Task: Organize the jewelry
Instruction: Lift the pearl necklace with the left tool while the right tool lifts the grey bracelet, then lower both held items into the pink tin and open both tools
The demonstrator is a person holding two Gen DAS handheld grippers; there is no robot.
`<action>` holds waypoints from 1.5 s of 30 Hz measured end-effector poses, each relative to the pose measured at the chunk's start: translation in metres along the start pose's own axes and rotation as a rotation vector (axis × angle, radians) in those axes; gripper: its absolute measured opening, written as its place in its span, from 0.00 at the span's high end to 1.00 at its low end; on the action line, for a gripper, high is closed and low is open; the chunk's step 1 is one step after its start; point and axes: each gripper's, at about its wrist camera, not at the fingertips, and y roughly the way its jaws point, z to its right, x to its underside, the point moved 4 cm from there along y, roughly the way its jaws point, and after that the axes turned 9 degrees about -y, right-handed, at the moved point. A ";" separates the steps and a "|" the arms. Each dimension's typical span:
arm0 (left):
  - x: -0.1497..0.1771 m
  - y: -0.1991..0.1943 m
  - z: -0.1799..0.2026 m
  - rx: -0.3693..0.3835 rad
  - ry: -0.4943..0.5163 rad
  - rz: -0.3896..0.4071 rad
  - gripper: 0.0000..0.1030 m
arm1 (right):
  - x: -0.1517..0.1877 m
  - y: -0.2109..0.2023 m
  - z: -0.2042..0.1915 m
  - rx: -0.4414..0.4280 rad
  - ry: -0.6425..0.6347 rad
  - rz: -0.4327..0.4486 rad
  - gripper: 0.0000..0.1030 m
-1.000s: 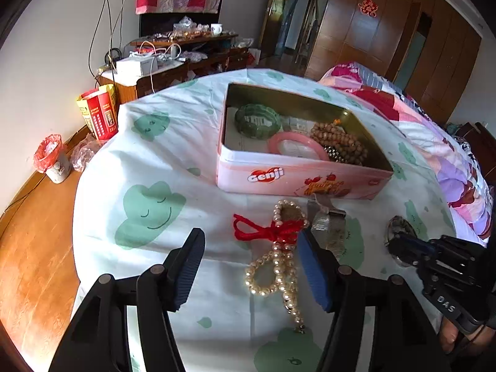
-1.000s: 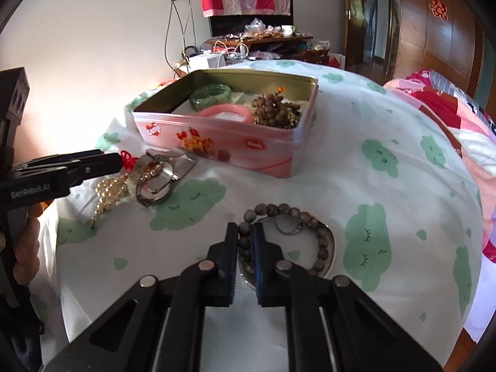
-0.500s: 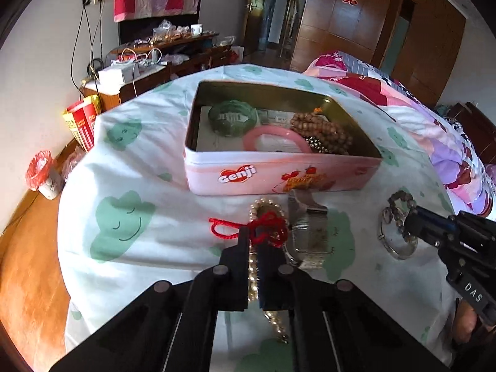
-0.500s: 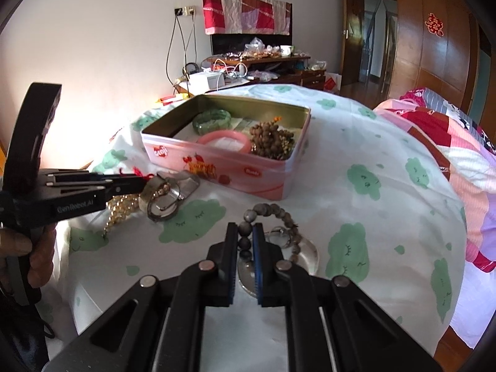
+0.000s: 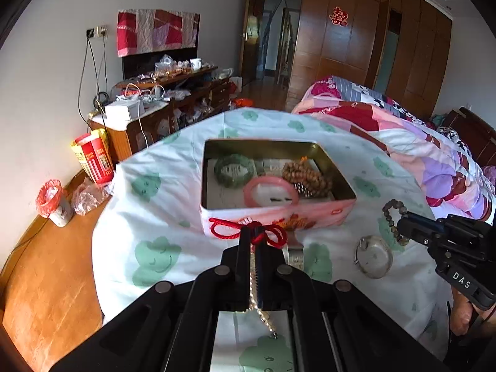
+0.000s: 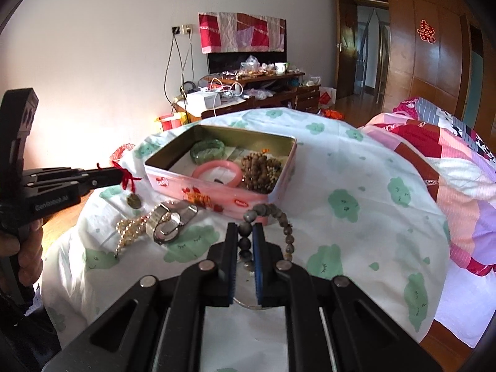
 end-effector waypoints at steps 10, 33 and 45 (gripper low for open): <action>-0.018 -0.002 0.006 -0.004 0.013 0.028 0.99 | -0.007 0.002 0.006 -0.003 -0.005 0.011 0.89; -0.058 0.023 0.005 -0.046 0.005 0.052 0.99 | -0.046 0.022 0.011 0.008 -0.047 0.037 0.89; -0.075 0.046 0.002 -0.074 -0.012 0.045 0.99 | -0.058 0.040 0.015 0.022 -0.059 0.027 0.89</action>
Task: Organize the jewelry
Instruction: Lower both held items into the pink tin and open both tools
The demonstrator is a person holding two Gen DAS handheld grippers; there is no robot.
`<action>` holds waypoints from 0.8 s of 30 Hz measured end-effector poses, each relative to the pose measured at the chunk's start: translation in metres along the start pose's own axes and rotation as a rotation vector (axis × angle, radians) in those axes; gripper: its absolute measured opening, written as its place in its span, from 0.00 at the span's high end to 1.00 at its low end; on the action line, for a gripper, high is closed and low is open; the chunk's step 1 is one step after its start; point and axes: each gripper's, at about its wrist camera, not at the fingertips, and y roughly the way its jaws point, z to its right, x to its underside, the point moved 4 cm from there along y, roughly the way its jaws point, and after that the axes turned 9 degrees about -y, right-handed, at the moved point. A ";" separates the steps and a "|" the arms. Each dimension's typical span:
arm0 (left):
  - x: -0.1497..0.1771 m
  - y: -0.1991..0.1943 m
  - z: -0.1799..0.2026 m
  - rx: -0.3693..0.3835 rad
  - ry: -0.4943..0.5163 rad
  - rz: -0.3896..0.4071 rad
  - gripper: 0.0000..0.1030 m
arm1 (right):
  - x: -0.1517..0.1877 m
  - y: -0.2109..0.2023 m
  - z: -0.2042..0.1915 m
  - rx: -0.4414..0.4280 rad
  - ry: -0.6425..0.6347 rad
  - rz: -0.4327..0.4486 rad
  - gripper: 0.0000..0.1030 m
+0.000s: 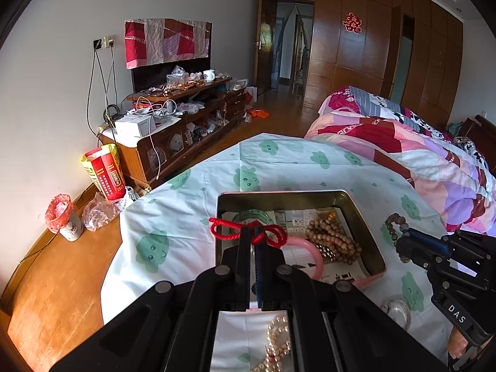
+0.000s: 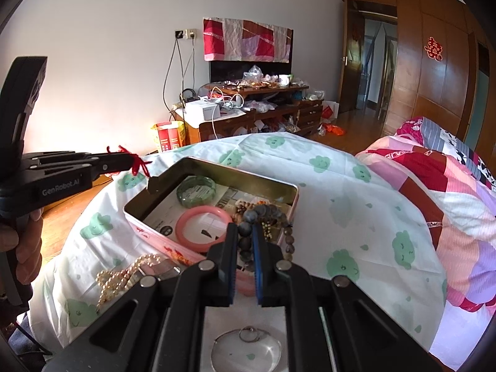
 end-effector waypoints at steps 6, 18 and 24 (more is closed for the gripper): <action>-0.007 0.012 0.001 -0.009 -0.001 -0.005 0.99 | -0.009 0.011 0.001 0.004 -0.008 -0.004 0.89; -0.013 0.030 0.001 -0.033 0.008 -0.018 0.99 | -0.022 0.036 0.005 0.008 -0.019 -0.024 0.89; -0.014 0.038 -0.001 -0.041 0.007 -0.027 0.99 | -0.028 0.048 0.006 0.002 -0.019 -0.032 0.89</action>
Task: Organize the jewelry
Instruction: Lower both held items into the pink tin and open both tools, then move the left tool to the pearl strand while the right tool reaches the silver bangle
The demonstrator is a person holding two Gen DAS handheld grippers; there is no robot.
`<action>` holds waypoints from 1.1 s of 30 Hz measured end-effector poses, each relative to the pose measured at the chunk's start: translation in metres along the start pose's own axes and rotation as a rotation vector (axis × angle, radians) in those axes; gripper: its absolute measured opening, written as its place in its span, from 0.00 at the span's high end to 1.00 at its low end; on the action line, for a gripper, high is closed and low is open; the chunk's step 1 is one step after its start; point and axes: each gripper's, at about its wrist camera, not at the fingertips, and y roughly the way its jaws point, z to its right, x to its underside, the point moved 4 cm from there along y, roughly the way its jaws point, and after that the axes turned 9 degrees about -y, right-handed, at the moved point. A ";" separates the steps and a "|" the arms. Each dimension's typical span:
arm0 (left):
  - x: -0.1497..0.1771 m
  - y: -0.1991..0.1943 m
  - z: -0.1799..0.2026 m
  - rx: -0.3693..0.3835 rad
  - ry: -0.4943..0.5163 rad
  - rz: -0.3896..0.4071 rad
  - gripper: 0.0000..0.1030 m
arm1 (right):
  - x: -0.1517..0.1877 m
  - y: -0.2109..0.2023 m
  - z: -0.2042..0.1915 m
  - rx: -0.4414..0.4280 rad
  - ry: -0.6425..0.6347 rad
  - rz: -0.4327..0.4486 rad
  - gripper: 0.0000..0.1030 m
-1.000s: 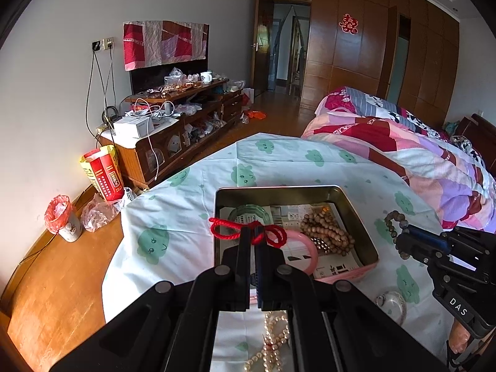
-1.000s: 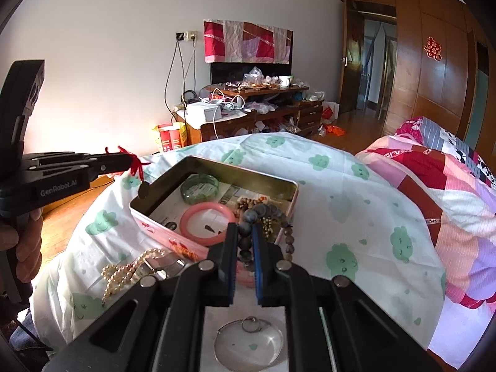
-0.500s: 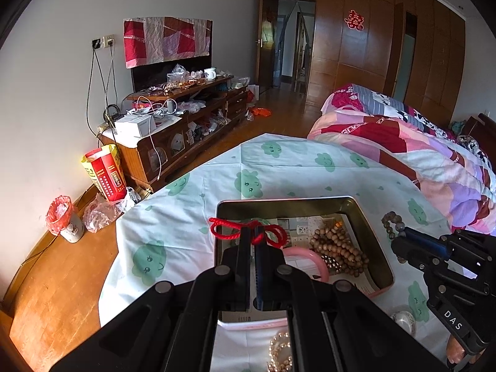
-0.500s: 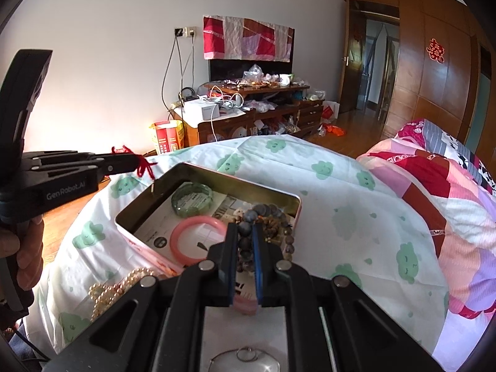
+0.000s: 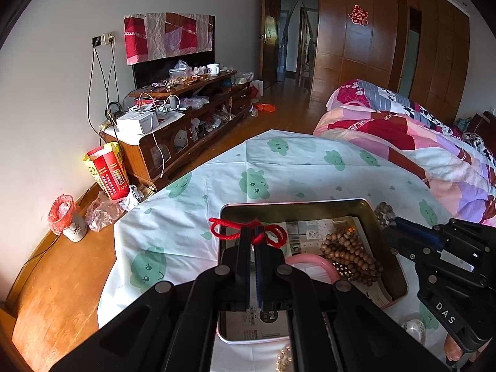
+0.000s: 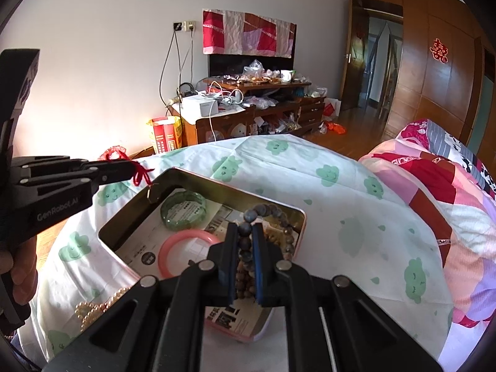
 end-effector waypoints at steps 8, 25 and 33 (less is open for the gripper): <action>0.000 0.017 -0.006 -0.008 -0.035 -0.030 0.99 | -0.004 0.014 -0.004 -0.005 -0.005 -0.005 0.89; 0.012 0.019 -0.019 -0.075 -0.109 -0.043 0.39 | 0.010 0.026 0.001 0.127 -0.014 -0.043 0.34; 0.021 0.000 -0.020 -0.069 -0.137 -0.048 0.38 | 0.024 0.012 -0.005 0.144 0.003 -0.063 0.27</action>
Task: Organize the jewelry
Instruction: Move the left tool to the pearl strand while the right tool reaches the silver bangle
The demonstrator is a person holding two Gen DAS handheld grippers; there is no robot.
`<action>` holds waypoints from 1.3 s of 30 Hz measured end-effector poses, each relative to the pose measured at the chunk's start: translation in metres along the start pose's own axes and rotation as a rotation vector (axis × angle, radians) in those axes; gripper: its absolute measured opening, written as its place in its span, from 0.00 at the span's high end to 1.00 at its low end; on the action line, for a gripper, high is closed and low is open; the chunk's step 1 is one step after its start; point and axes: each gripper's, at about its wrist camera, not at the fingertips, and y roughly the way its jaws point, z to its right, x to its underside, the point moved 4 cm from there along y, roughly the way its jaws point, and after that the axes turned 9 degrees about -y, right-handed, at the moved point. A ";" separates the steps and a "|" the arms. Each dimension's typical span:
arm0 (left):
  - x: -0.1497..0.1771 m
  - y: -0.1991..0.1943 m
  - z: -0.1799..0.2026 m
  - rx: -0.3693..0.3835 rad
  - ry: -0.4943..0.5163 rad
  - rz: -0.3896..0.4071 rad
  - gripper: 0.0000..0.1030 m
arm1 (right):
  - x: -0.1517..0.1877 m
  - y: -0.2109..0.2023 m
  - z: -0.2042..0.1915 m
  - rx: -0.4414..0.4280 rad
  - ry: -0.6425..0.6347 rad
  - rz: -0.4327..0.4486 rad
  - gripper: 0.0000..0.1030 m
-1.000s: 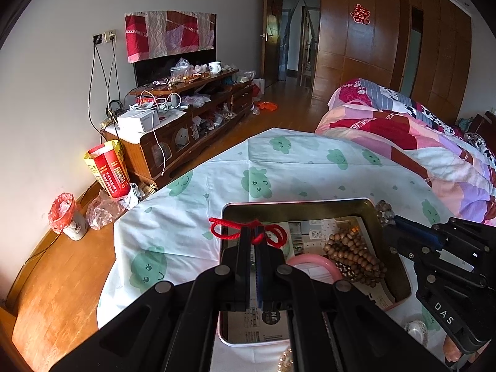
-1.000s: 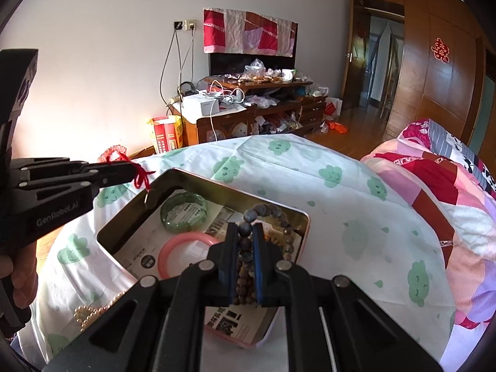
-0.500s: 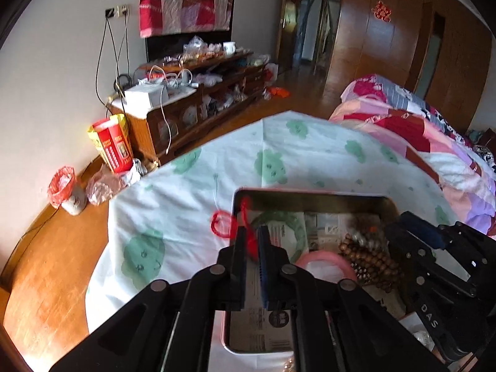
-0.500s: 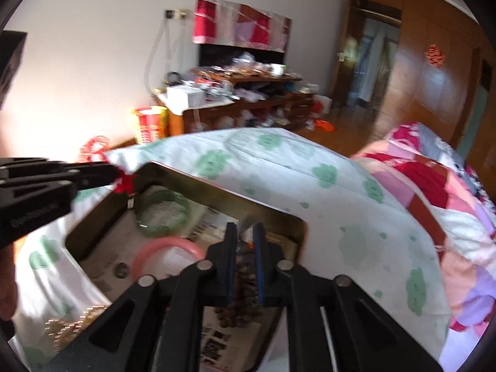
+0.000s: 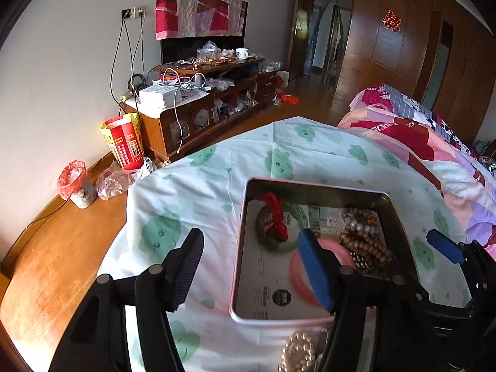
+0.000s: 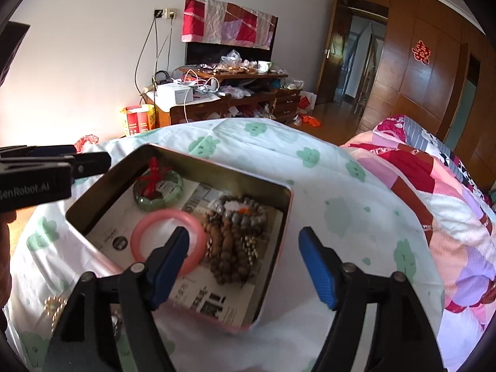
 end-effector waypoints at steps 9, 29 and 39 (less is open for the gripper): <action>0.026 -0.018 -0.005 -0.015 0.010 -0.021 0.38 | 0.016 -0.025 0.003 0.012 0.036 0.011 0.18; 0.089 -0.039 -0.043 -0.109 0.015 -0.089 0.38 | 0.077 -0.056 0.009 0.031 0.063 -0.042 0.17; 0.115 -0.047 -0.025 -0.079 0.029 -0.106 0.38 | 0.100 -0.069 0.005 0.039 0.081 -0.051 0.17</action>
